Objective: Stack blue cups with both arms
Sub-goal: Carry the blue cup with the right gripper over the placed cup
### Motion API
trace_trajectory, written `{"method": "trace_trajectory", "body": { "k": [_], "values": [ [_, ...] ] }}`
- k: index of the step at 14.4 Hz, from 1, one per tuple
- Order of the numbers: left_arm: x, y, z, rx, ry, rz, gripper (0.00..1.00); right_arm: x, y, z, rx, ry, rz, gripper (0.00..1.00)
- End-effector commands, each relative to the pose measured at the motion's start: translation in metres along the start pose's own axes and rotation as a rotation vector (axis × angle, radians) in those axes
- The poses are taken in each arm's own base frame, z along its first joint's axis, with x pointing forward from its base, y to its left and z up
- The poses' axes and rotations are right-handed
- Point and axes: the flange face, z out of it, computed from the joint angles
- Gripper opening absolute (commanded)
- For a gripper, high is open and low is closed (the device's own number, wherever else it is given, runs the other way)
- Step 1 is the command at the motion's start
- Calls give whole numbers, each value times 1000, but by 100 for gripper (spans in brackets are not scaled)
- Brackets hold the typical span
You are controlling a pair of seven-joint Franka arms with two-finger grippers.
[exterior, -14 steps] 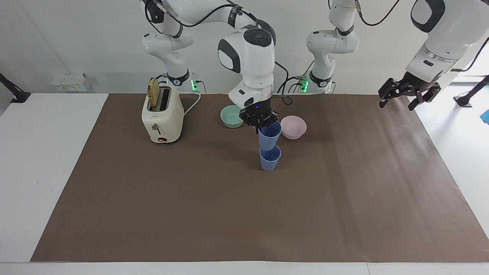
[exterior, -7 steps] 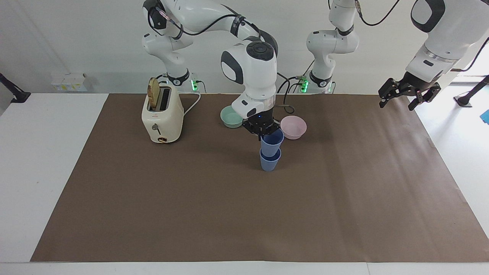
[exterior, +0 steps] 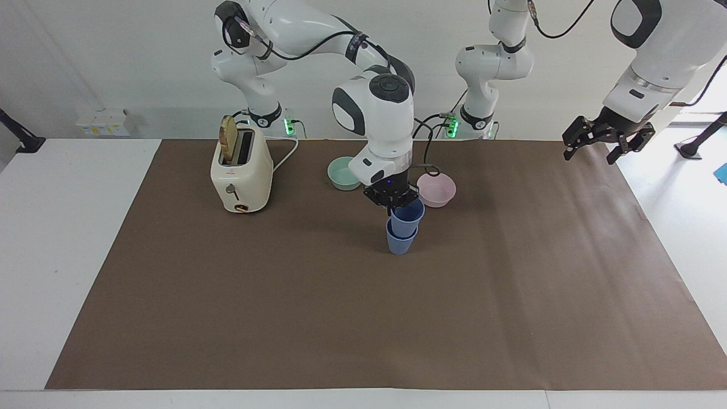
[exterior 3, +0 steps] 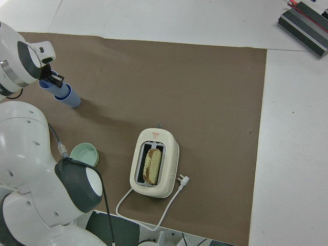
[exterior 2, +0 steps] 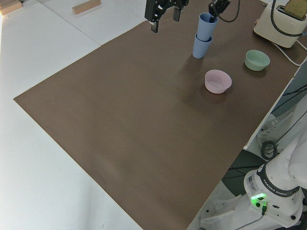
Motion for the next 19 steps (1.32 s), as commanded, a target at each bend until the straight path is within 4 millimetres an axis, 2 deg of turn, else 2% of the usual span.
{"method": "trace_trajectory", "body": {
  "k": [1,7,9,10,11,15,16,17,19],
  "values": [
    [-3,-2,-6,11,-6,-6,100,-2,1,12,-2,2,8,0],
    [-3,-3,-5,11,-6,-8,100,-4,7,42,-23,-25,2,0],
    [-3,-3,-6,11,-6,-6,100,-4,6,40,-14,-23,4,0],
    [-3,-3,-5,11,-8,-6,100,-3,6,41,-11,-24,8,13],
    [-3,-3,-5,11,-8,-6,100,-2,7,41,-8,-21,8,39],
    [-3,-3,-5,11,-8,-6,100,-1,7,41,-18,-14,3,67],
    [-3,-3,-5,11,-8,-6,100,-2,6,41,-28,-16,-3,78],
    [-3,-3,-6,11,-6,-6,100,-3,6,38,-30,-14,-5,96],
    [-3,-3,-6,11,-6,-6,100,7,18,23,-45,-25,14,100]
  ]
}}
